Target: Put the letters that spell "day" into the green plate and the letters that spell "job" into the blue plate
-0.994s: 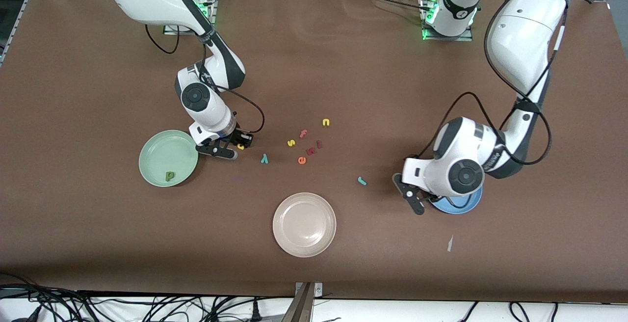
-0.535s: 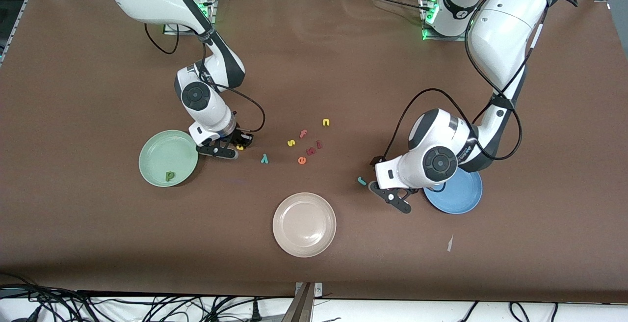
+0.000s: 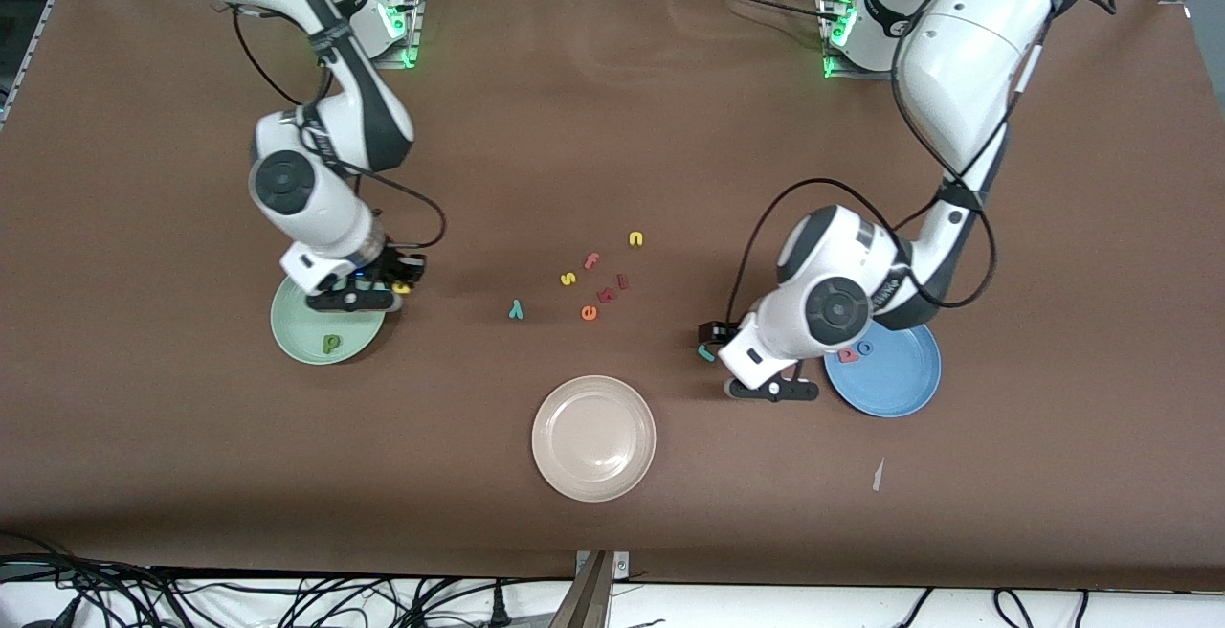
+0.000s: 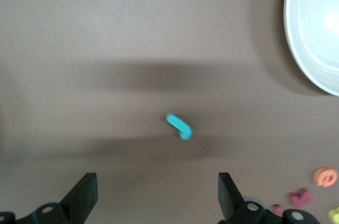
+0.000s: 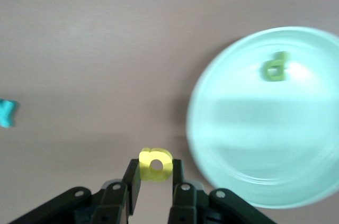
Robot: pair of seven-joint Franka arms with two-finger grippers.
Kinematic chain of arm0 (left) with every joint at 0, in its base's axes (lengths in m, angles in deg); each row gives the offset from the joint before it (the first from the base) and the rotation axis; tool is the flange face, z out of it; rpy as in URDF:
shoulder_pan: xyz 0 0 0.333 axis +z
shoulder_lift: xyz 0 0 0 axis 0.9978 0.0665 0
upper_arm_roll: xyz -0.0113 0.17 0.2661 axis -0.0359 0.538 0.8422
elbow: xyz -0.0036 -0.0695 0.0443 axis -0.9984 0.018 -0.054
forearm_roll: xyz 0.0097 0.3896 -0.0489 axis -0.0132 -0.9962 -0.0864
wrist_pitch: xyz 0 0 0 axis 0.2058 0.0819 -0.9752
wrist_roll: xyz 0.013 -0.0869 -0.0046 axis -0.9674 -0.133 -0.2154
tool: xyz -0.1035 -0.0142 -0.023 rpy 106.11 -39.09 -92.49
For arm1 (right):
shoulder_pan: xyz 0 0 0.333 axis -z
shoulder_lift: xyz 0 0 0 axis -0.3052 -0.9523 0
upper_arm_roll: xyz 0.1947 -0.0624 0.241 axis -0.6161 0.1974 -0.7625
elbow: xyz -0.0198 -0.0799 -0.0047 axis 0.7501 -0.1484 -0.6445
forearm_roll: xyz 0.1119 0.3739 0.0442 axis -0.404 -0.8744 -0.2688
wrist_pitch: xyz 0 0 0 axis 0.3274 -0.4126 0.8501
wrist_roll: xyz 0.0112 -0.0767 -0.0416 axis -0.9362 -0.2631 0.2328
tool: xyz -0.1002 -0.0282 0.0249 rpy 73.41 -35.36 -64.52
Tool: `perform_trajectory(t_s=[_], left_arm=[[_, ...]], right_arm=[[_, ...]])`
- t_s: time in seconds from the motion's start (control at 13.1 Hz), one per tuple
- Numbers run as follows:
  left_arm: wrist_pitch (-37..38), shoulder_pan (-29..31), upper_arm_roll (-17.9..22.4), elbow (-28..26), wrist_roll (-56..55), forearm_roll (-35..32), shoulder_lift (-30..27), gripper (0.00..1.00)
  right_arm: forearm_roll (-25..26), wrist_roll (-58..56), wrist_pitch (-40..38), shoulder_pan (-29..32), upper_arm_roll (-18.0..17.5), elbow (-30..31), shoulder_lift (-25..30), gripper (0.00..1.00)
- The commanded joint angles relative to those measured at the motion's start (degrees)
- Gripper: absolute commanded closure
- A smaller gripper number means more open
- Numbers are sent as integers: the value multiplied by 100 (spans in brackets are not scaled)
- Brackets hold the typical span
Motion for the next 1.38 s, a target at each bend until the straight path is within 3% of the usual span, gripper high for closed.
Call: perform_trajectory(t_s=[0.0,0.08,0.15,0.23,0.38,0.54,0.69,0.84,1.07,1.22,1.3], left_arm=[[-156,-643,458,55,-1649,-226,32,0],[-218,-767,547,47,-2065,-253,32,0],[-245,-742,556,47,-2217,-271,6,0],[-210,-594,565,38,-2227,-262,-46,0],[-210,-128,530,-6,-2078,-263,-21,0],[-262,-327,539,11,-2357,-228,49,1],[-689,-513,582,55,-3373,-262,364,1],[-1184,-645,574,82,-4008,-236,489,1],[-1185,-654,583,64,-4029,-271,498,21],[-1185,-645,574,29,-4011,-271,533,51],[-1185,-645,574,12,-4046,-271,542,61]], right_arm=[[67,-718,-191,316,26,147,187,70],[67,-843,-191,334,87,156,187,61],[67,-861,-191,334,105,156,187,41],[67,-844,-183,334,105,147,187,28],[67,-791,-183,334,105,147,178,26],[6,-713,-113,325,105,112,90,27],[5,-57,150,203,9,77,-111,27],[-21,708,423,-322,-62,-37,-322,27],[41,2018,432,-1053,-62,-449,-761,27],[49,2599,529,-1370,-53,-643,-999,27],[49,2802,590,-1493,-44,-705,-1104,27]])
